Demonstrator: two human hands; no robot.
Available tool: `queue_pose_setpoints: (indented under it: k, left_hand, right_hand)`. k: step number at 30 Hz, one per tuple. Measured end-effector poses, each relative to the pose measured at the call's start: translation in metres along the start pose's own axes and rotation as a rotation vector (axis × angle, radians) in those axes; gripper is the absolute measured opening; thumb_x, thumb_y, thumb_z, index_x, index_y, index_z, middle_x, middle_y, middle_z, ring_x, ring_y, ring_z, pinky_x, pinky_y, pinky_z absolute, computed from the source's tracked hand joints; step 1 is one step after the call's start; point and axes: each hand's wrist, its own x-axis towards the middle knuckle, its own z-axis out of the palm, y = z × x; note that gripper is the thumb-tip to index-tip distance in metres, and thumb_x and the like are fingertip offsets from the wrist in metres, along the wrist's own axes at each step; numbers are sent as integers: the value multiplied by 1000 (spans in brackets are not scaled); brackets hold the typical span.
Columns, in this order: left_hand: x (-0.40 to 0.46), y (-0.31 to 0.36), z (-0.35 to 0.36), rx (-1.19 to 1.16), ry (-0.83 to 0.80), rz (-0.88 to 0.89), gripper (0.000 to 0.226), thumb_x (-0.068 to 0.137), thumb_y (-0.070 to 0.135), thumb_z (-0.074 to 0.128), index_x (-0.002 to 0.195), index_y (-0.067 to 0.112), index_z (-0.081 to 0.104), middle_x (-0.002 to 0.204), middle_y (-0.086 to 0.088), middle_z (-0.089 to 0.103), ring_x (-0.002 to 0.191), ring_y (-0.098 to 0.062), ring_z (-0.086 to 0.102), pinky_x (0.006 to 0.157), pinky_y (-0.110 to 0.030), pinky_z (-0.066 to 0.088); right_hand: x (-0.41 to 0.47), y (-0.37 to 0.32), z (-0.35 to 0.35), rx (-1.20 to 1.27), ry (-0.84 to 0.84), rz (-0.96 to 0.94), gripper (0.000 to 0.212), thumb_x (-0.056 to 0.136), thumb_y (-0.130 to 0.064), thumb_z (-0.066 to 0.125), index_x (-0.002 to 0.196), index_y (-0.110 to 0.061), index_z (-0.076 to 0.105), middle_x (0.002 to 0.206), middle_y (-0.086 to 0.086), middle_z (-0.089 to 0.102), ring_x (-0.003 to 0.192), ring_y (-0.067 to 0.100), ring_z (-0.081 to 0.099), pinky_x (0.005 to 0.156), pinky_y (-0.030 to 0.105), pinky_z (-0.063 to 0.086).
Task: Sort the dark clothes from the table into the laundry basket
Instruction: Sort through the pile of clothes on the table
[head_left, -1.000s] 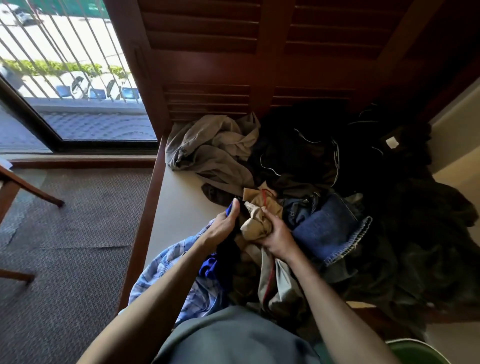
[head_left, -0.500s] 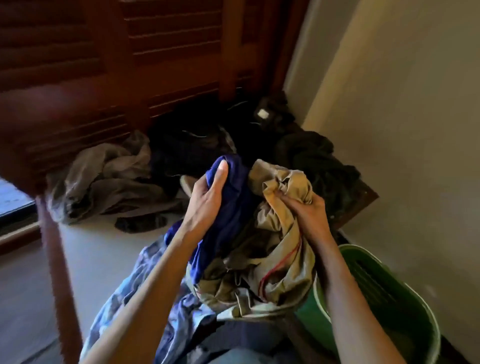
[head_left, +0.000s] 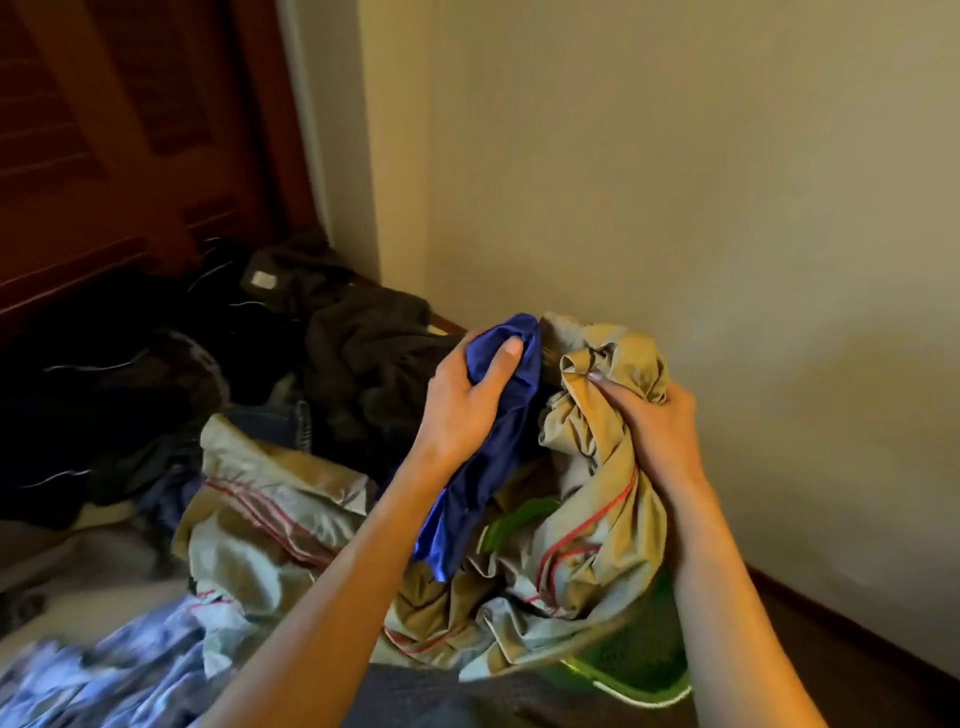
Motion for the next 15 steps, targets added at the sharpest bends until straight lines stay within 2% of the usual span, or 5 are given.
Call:
queue_pose_setpoints:
  k: [5,9,12,15]
  left_hand:
    - [19,2,101,-2,-143,48,27,99,47,58,119,31,65,107,14,73,99,-1,68,88,-25,54]
    - [29,1,158,-31,-220,64,25,99,44,59,120,31,66,111,14,72,103,0,67,89,-22,54]
    - [36,-8,186,-36,-264,33,34,99,42,59,125,21,66,114,9,72,105,-2,67,90,-22,54]
    - [43,-25,201,30,-297,7,32,100,43,58,122,23,67,111,9,71,103,-4,67,88,-25,54]
  right_hand:
    - [25,-1,-95,-31,149,-24,22,80,-25,83,101,-22,75,89,-8,77,81,4,74,64,11,54]
    - [42,3,-150,-35,244,-26,23,79,-26,83,100,-24,74,92,-9,76,79,-1,72,64,10,53]
    - [53,19,-171,-13,276,-13,19,79,-24,84,93,-29,71,88,-14,73,72,-8,69,61,6,50]
    - [62,49,-180,-6,301,26,21,79,-25,84,96,-27,73,88,-14,73,75,-8,69,64,8,50]
